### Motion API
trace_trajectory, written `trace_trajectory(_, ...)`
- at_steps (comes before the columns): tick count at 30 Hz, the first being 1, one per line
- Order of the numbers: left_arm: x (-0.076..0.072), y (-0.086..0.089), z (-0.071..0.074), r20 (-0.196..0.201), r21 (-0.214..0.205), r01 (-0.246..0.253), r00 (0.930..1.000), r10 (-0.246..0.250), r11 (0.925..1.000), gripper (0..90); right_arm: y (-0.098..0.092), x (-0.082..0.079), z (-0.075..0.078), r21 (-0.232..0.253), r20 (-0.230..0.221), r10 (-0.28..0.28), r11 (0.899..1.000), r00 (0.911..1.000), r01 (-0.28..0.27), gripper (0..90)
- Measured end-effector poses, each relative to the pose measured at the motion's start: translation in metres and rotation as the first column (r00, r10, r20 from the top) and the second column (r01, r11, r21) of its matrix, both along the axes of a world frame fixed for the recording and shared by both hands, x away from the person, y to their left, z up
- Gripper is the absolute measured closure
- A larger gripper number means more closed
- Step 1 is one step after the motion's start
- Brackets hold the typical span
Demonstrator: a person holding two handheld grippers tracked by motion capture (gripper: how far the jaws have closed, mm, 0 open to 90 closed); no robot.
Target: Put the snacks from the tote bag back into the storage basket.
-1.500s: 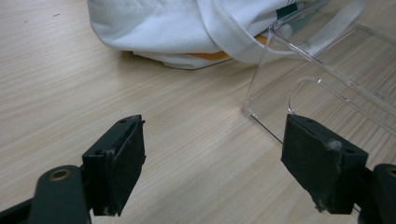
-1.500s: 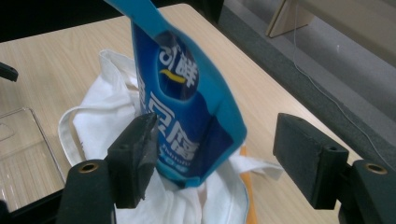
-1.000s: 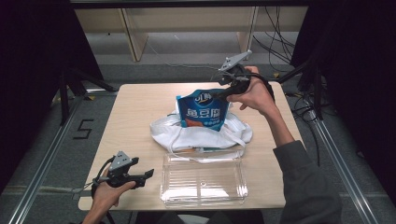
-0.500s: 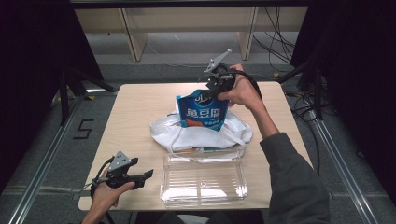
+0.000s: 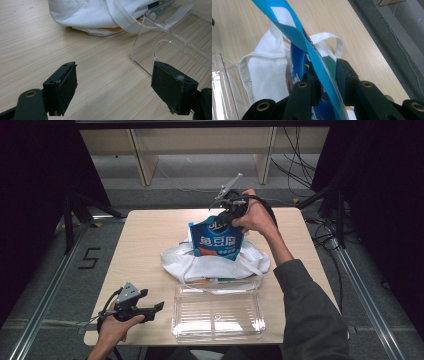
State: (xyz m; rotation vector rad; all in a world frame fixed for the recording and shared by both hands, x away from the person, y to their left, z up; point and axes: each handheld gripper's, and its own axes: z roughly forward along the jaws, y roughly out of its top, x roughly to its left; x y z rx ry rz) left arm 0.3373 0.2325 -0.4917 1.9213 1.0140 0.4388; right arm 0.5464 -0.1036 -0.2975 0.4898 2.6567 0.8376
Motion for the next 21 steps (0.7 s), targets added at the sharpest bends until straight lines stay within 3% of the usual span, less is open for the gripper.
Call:
trace_trajectory(5,-0.0001,0.0012,0.0001,0.011,0.02,0.01,0.9999,-0.011,0.9997,20.6,0.0022,0.0006,-0.0022,-0.019,-0.014,-0.005,1.0,0.9999,0.005,77.8)
trace_trajectory(8,-0.0013,-0.0004,-0.0002,-0.006,0.005,-0.012,0.9999,0.012,0.9999,20.7,0.002,0.0017,-0.0012,-0.027,-0.027,0.008,1.0,0.9996,-0.008,79.7)
trace_trajectory(9,0.0002,0.0006,0.0002,0.01,0.014,0.006,0.9999,-0.006,0.9999,20.7,0.0016,0.0022,-0.0012,-0.029,-0.028,0.017,0.999,0.9995,-0.018,82.1)
trace_trajectory(12,-0.0013,0.0006,-0.0004,-0.004,0.015,-0.003,1.0,0.003,0.9999,21.0,-0.0002,0.0043,-0.0012,-0.03,-0.021,0.053,0.998,0.9983,-0.054,89.7)
trace_trajectory(21,-0.0003,0.0014,-0.0001,0.007,0.024,-0.001,1.0,0.0,0.9997,21.8,0.0012,0.0029,0.0,-0.062,0.012,0.097,0.993,0.9952,-0.096,90.0)
